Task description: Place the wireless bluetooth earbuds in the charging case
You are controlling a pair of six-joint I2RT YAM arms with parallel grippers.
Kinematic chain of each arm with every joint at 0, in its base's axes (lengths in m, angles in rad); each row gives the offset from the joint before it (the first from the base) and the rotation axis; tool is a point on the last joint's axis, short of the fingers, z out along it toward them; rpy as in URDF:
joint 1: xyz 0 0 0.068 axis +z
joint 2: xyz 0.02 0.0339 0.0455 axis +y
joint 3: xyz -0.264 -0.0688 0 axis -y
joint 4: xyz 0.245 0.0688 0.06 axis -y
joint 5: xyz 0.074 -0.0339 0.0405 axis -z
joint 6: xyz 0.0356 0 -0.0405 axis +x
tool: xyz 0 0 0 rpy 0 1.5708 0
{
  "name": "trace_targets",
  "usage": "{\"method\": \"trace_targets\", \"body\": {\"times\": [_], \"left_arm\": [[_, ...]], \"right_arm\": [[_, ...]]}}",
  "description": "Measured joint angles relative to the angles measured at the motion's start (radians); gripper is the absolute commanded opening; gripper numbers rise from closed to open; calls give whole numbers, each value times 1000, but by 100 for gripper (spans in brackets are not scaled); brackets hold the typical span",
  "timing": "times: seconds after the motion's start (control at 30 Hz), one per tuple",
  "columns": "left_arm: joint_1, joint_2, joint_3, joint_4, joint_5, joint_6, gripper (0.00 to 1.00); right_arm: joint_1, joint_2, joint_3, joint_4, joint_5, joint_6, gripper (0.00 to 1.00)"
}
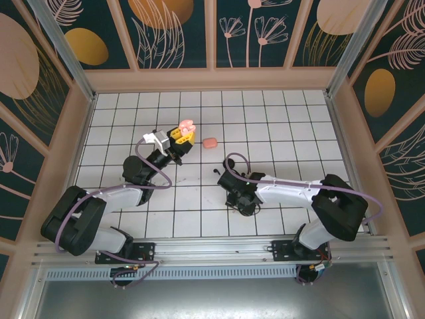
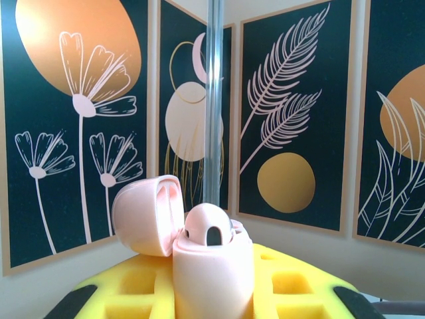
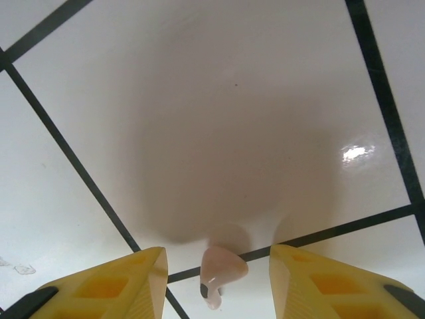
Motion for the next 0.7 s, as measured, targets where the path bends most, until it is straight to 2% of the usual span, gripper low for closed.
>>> {"method": "trace_targets", "body": {"times": [0.7], "left_arm": [[0,2,0,0,4,-4,0]], "right_arm": [[0,32,12,-27,-5,-19,23]]}}
